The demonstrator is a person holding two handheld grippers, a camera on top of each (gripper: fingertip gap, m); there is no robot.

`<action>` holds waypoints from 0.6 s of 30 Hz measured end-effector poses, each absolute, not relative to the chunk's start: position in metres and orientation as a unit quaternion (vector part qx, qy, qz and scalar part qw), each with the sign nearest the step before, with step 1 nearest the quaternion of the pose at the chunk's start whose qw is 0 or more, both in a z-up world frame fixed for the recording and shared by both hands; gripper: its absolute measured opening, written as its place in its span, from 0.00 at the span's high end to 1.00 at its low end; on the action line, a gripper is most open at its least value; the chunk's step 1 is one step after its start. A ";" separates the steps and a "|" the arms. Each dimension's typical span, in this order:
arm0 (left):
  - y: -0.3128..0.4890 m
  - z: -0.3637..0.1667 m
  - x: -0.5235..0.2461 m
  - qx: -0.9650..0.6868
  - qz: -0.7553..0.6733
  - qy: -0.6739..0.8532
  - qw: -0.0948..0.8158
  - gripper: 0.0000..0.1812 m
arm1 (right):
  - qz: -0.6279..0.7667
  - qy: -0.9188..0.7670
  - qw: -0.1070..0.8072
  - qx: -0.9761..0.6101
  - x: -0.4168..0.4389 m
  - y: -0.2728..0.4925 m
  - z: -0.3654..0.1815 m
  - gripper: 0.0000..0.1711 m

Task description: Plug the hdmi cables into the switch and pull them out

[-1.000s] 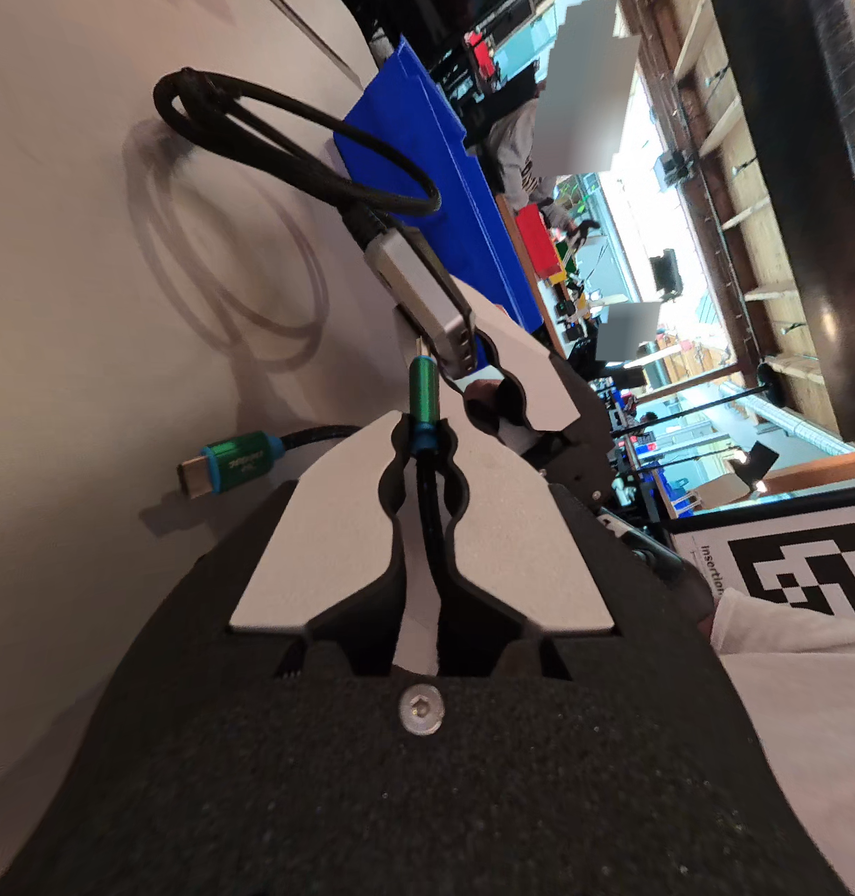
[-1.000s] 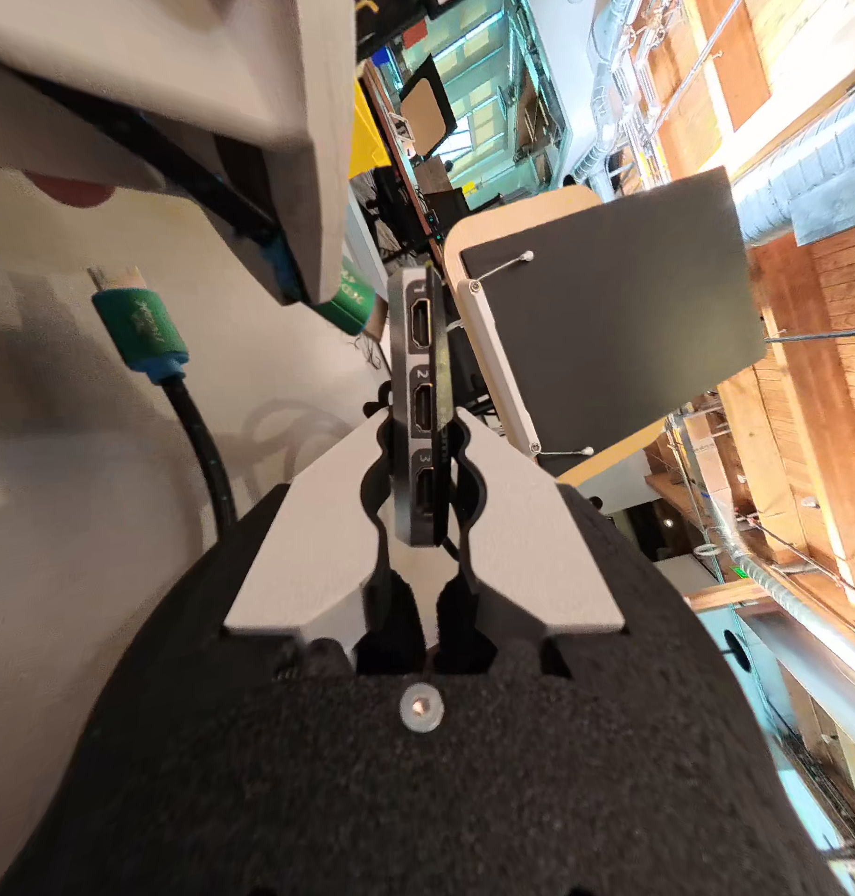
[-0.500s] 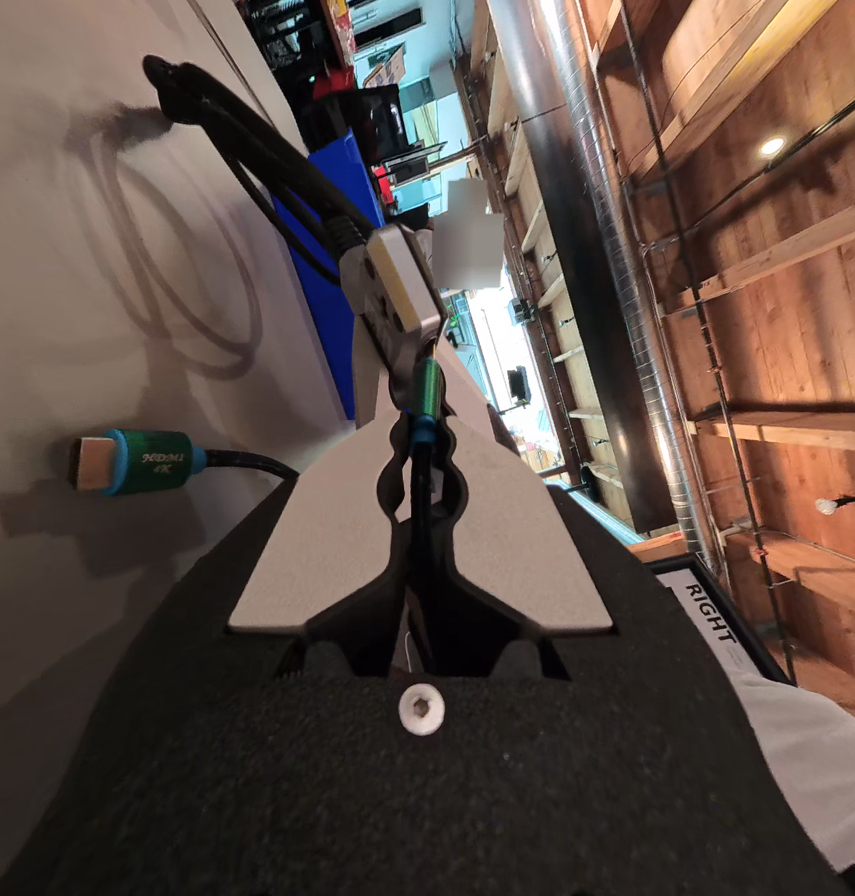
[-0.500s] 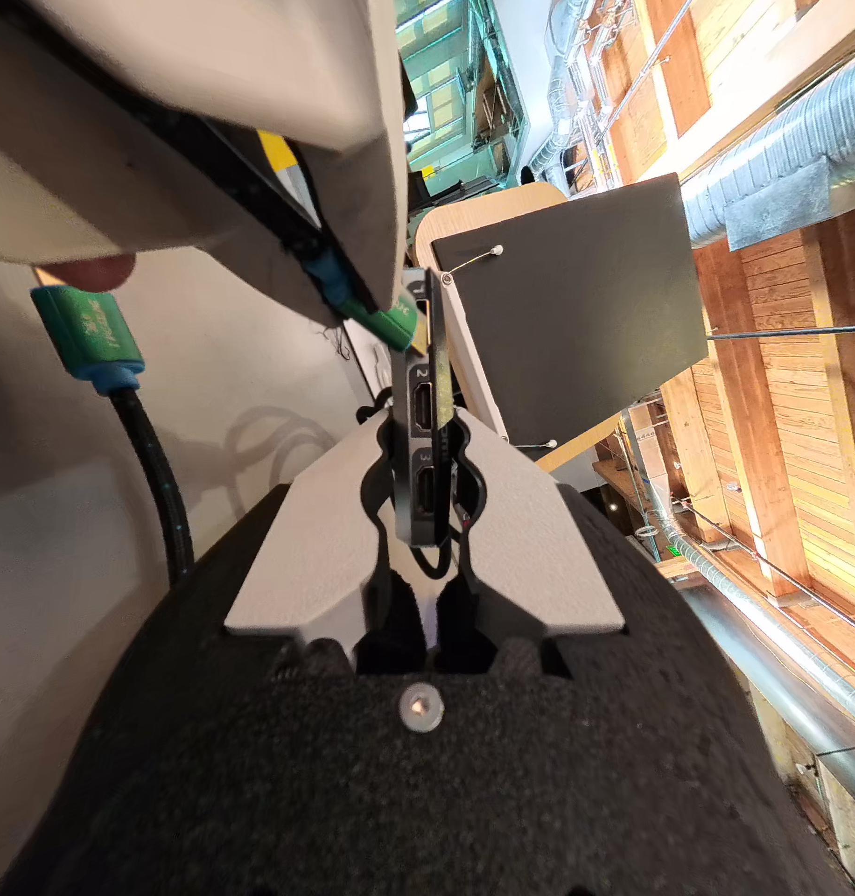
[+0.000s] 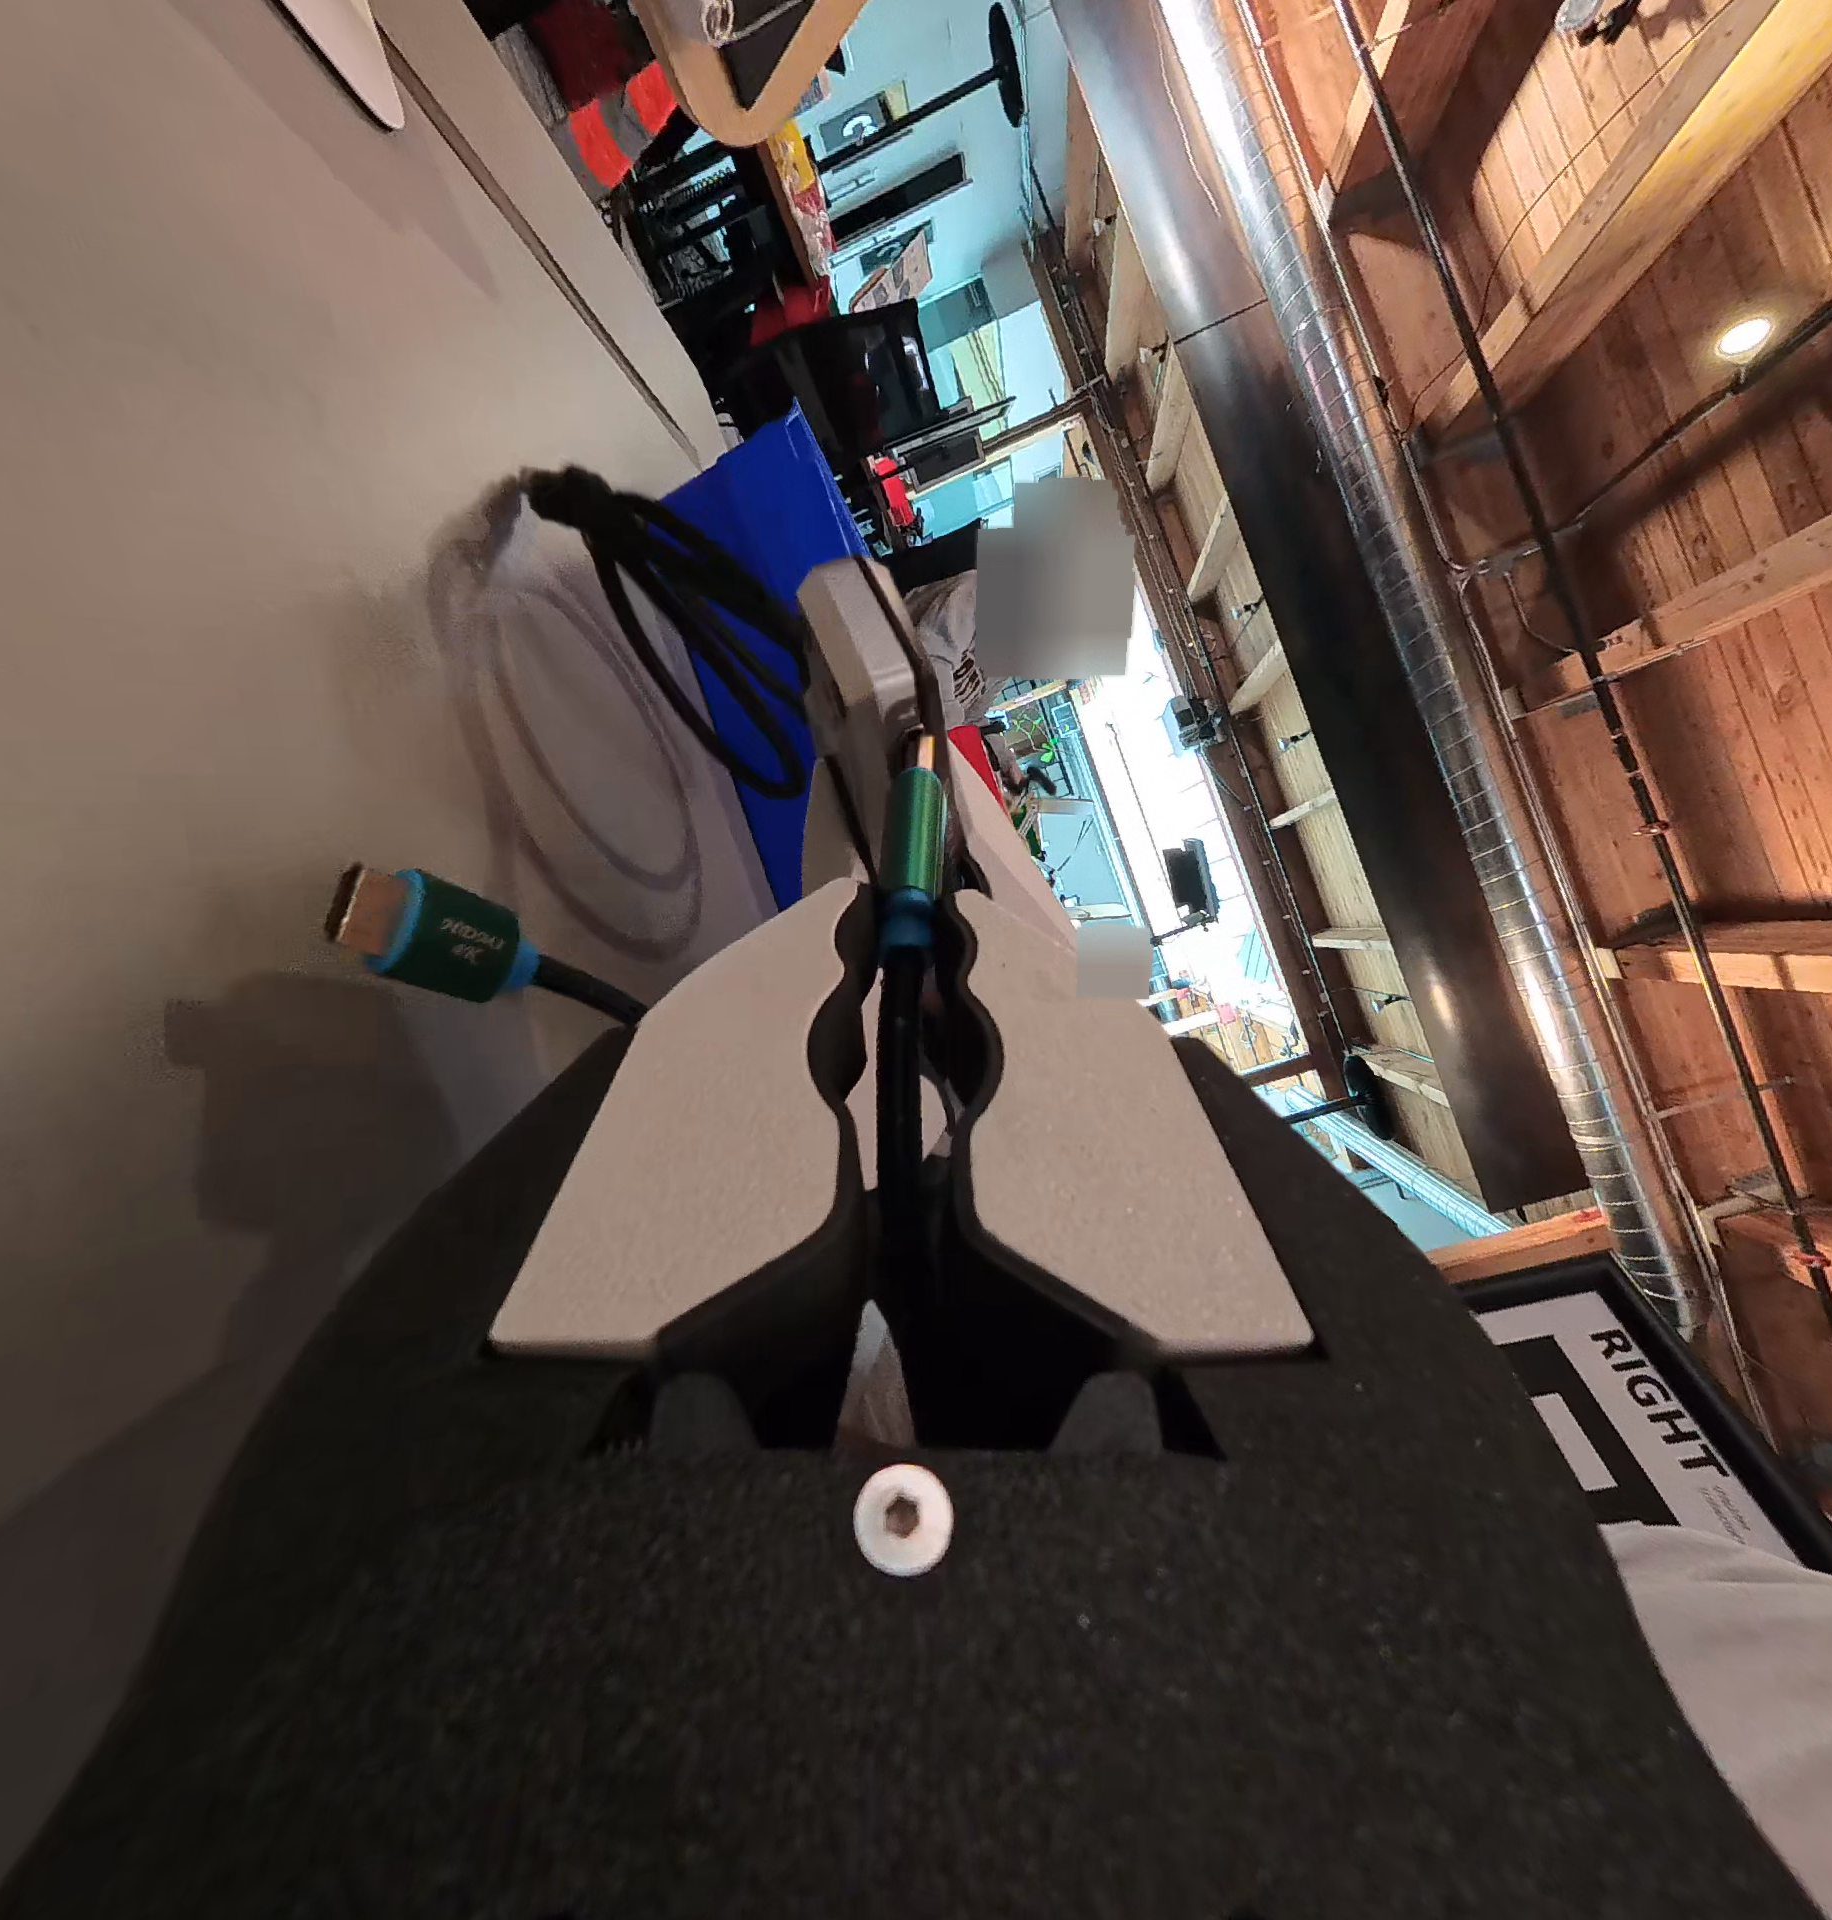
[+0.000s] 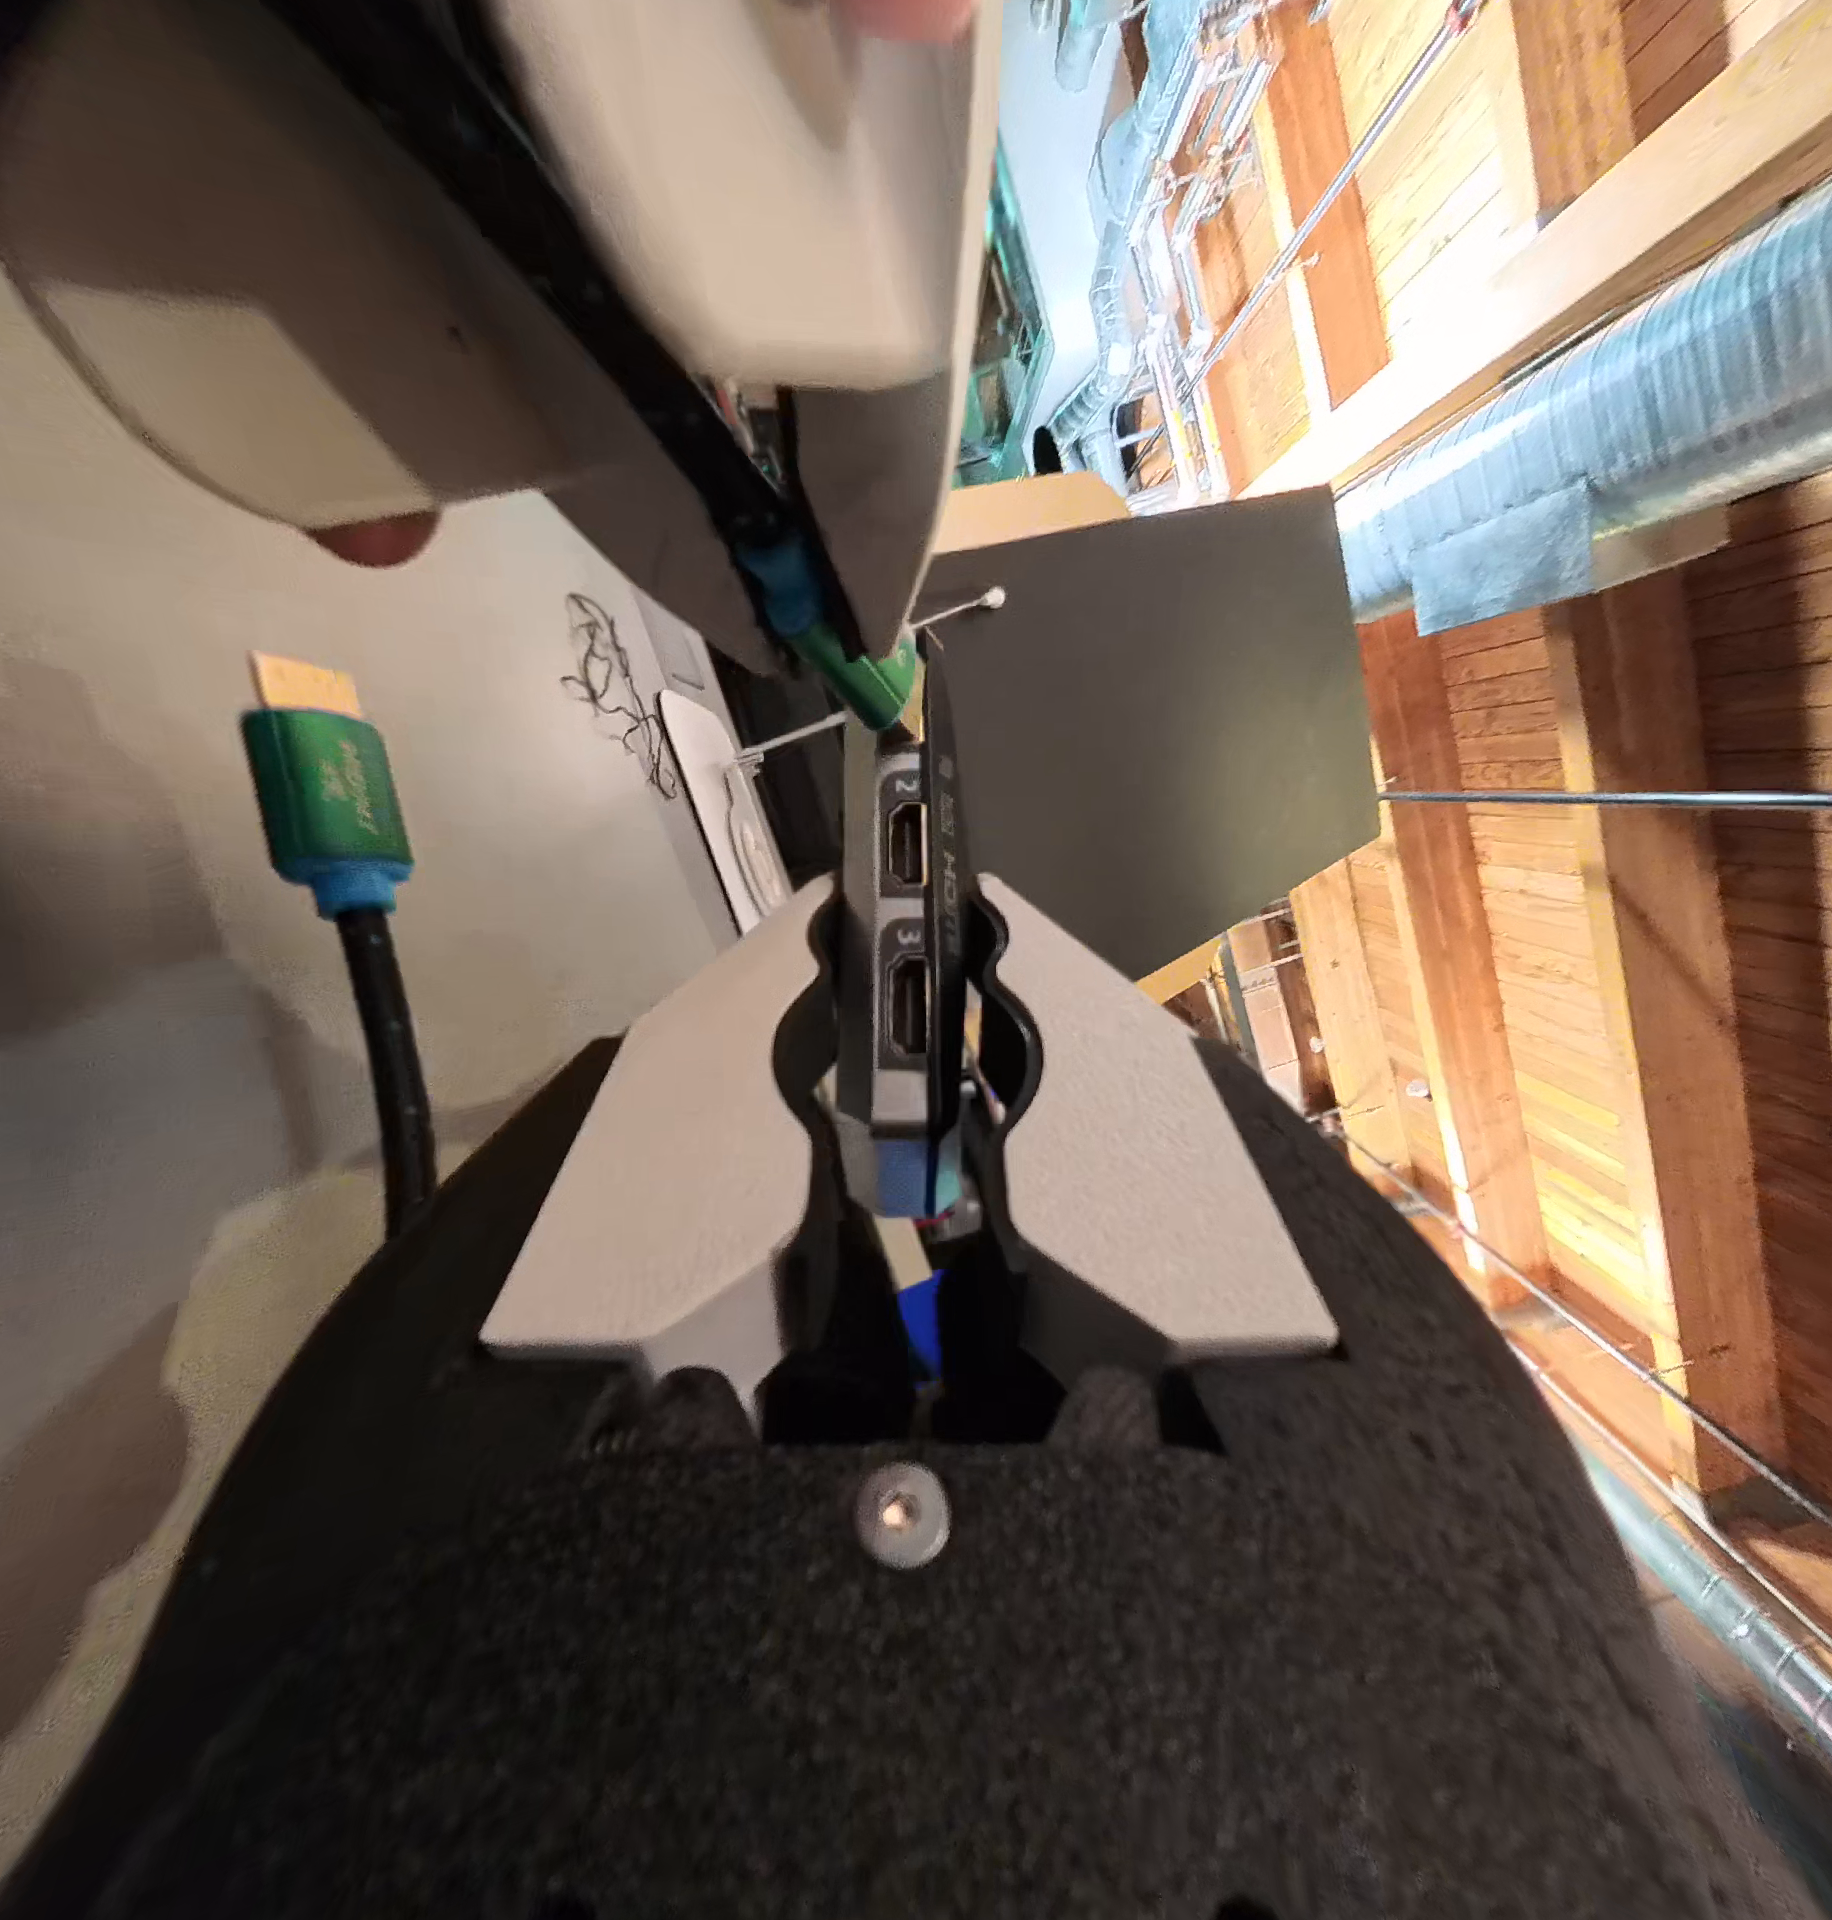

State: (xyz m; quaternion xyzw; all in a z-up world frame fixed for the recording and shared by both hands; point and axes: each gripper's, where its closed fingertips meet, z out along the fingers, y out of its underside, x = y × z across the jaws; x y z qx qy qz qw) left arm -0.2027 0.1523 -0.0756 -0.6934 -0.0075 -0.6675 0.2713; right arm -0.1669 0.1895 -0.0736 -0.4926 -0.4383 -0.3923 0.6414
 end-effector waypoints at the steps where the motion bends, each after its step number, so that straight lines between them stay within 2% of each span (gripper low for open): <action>1: 0.152 -0.075 -0.202 -0.692 -0.672 -0.005 0.264 0.94 | -0.393 -0.439 0.645 -0.486 -0.168 0.188 -0.072 0.89; 18: 0.100 -0.071 -0.208 -0.668 -0.728 0.139 0.063 0.94 | -0.373 -0.495 0.738 -0.267 -0.183 0.146 -0.057 0.88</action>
